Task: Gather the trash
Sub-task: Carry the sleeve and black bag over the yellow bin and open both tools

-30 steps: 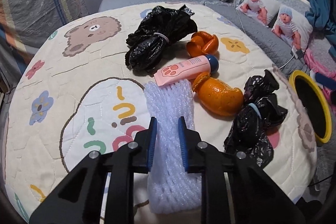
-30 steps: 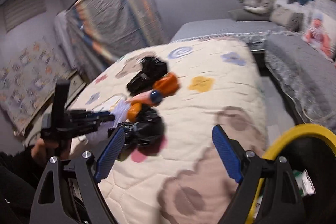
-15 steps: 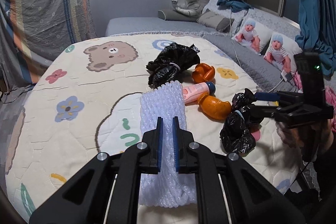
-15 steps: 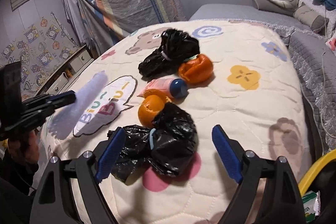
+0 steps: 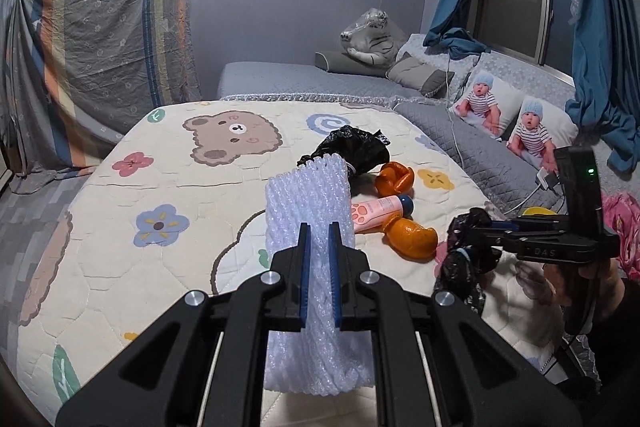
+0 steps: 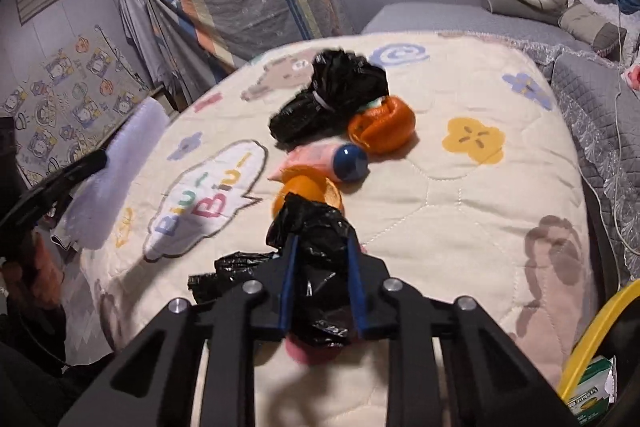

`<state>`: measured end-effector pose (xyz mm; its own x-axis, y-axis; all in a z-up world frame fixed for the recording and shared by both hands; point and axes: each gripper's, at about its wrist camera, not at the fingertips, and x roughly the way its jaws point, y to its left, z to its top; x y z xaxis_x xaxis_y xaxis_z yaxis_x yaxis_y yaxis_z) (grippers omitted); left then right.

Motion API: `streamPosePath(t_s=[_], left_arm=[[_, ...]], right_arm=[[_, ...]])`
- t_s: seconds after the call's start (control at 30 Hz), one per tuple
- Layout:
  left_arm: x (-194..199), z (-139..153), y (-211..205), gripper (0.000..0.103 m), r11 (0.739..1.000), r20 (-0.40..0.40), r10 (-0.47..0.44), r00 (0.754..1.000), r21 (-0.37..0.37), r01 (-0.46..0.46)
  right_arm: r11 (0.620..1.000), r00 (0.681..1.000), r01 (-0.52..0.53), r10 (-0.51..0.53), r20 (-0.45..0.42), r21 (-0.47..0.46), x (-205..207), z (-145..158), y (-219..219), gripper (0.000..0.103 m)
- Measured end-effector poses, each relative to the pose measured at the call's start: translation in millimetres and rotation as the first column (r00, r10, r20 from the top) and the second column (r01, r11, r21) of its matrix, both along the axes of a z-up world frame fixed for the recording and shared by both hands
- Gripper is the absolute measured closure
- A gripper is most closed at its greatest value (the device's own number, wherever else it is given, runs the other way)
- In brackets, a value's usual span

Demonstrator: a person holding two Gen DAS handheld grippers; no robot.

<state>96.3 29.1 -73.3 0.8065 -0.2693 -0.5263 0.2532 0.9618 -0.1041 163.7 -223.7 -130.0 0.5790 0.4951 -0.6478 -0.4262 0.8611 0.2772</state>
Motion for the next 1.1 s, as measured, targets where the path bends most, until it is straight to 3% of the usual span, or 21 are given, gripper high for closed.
streamPosePath(t_s=[0.3, 0.4, 0.57, 0.63, 0.83, 1.1], left_arm=[[2, 6, -24, 0.095, 0.998, 0.001, -0.058, 0.998, 0.032, 0.058], [6, 8, -47, 0.095, 0.992, -0.007, -0.115, 0.993, 0.047, 0.115], [7, 16, -98, 0.095, 0.969, 0.01, -0.239, 0.971, 0.071, 0.237], [5, 19, -119, 0.095, 0.954, 0.016, -0.292, 0.956, 0.076, 0.29], [-4, 36, -195, 0.095, 0.873, 0.054, -0.483, 0.874, 0.109, 0.476], [-16, 46, -289, 0.095, 0.76, 0.072, -0.646, 0.76, 0.149, 0.632]], right_arm=[[0.992, 0.991, -0.007, -0.01, 0.135, 0.124, -50, 53, -35, 0.084], [0.985, 0.981, 0.024, -0.056, 0.187, 0.171, -62, 73, -55, 0.084], [0.964, 0.931, 0.163, -0.221, 0.29, 0.211, -83, 102, -103, 0.084], [0.946, 0.894, 0.256, -0.311, 0.323, 0.202, -91, 109, -124, 0.084], [0.853, 0.77, 0.495, -0.519, 0.372, 0.166, -116, 110, -180, 0.084], [0.714, 0.656, 0.69, -0.685, 0.315, 0.116, -136, 71, -238, 0.083]])
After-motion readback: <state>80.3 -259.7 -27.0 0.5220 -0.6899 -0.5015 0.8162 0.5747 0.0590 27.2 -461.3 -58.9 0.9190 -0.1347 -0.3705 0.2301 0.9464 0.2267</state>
